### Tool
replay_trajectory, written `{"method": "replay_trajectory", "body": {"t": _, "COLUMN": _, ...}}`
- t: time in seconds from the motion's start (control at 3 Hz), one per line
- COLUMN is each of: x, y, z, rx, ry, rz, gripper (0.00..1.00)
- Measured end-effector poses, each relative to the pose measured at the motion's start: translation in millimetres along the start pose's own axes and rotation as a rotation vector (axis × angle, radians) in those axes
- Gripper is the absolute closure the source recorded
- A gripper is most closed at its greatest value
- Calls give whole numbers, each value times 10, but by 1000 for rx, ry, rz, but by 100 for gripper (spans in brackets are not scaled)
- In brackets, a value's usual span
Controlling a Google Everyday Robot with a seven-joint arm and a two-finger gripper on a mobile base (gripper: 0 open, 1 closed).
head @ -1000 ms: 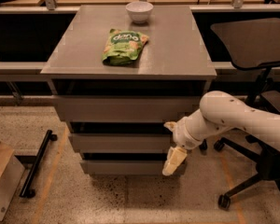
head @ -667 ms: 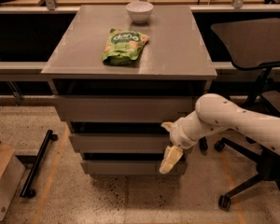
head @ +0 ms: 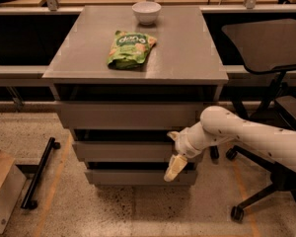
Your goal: Open middle drawer
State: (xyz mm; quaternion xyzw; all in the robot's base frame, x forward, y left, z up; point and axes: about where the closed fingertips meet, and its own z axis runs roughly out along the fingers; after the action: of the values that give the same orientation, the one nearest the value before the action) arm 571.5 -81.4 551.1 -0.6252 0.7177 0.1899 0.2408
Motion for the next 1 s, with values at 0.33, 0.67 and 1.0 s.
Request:
{"method": "replay_trajectory", "body": {"t": 0.33, "x": 146, "y": -177, "z": 218, "rx": 8, "ry": -2, "rz": 20, "gripper": 0}}
{"method": "replay_trajectory", "body": {"t": 0.67, "x": 324, "y": -338, "z": 378, "rx": 19, "ry": -1, "rz": 47, "gripper": 0}}
{"method": "replay_trajectory", "body": {"t": 1.0, "x": 525, "y": -439, "z": 527, "rx": 20, "ry": 5, "rz": 84, "gripper": 0}}
